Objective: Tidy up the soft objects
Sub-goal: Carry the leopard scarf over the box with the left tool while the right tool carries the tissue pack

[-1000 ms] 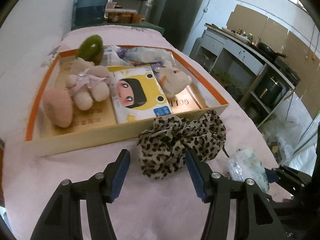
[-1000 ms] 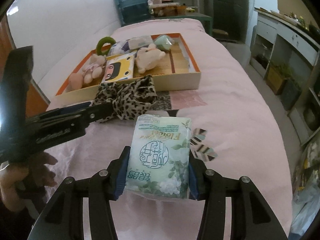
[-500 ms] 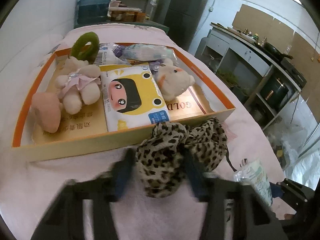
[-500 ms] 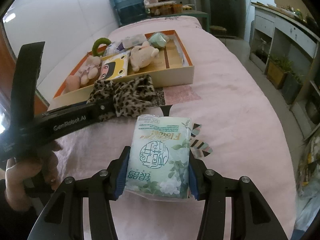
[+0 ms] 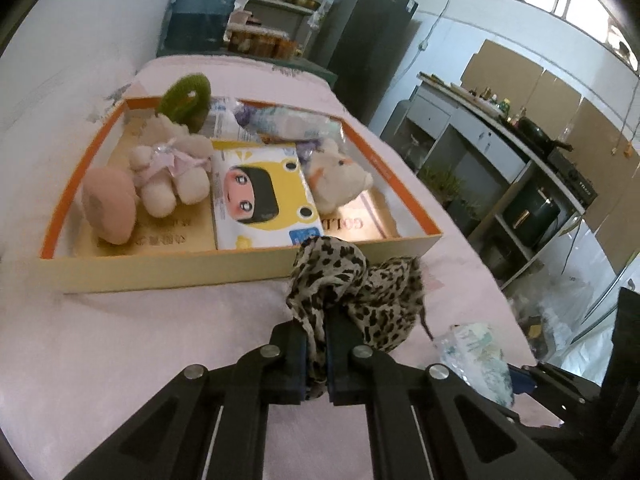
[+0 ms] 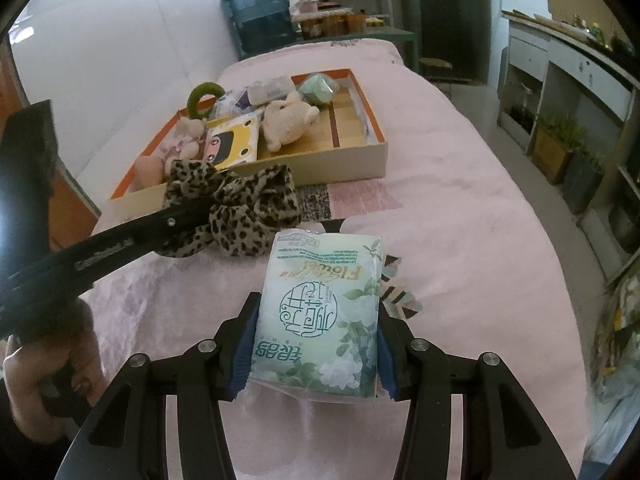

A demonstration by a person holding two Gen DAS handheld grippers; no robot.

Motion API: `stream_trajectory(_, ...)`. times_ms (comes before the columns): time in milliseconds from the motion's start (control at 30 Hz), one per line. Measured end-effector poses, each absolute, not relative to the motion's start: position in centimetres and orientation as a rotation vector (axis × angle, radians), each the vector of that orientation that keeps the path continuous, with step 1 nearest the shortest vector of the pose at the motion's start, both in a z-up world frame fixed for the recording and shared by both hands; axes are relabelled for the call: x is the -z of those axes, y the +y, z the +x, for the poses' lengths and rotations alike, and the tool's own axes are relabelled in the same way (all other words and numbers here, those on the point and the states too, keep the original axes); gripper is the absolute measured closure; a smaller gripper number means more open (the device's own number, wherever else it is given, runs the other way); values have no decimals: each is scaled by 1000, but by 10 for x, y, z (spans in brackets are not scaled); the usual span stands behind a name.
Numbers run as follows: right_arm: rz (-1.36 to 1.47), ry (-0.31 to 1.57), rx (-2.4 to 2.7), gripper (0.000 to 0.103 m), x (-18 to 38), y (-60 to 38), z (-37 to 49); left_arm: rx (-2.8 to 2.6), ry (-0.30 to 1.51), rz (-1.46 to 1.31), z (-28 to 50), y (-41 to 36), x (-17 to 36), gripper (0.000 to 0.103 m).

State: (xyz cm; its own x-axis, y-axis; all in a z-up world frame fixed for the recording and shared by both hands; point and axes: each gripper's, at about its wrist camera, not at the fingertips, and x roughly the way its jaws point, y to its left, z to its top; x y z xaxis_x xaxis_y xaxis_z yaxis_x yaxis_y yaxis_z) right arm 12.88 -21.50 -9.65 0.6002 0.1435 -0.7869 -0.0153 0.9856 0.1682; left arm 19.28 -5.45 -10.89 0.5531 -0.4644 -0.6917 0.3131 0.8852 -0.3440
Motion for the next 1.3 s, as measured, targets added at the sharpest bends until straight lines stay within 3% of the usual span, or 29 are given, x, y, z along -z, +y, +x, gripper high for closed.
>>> stream_trajectory(600, 84, 797, -128, 51, 44, -201, 136, 416, 653, -203, 161, -21, 24, 97)
stream_trajectory(1300, 60, 687, -166, 51, -2, -188, 183, 261, 585, -176, 171, -8, -3, 97)
